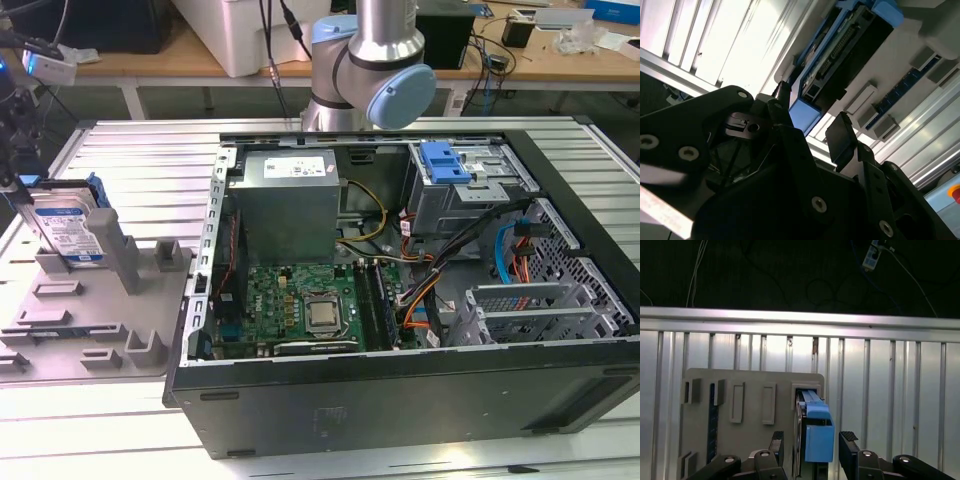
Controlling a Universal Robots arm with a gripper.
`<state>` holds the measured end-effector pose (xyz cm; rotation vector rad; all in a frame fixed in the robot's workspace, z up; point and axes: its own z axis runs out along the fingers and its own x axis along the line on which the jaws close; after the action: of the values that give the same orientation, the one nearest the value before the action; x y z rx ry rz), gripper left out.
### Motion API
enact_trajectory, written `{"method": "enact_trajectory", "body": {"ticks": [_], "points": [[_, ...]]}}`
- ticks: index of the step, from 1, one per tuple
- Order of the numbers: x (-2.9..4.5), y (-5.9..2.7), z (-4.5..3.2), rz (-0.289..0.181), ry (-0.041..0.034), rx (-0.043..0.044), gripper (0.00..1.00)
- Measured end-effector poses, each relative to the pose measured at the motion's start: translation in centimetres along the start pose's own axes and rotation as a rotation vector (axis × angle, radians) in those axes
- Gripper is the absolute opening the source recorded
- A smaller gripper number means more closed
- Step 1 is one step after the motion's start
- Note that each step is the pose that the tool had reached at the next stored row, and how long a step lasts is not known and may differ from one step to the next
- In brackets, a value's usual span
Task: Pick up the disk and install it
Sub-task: 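Pick up the disk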
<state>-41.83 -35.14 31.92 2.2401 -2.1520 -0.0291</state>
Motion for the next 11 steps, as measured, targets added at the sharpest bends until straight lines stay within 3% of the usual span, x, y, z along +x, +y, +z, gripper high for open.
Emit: {"method": "enact_trajectory", "body": {"ticks": [11], "points": [[-0.1, 0.22, 0.22, -0.001, 0.0001, 0.0001, 0.56]]}}
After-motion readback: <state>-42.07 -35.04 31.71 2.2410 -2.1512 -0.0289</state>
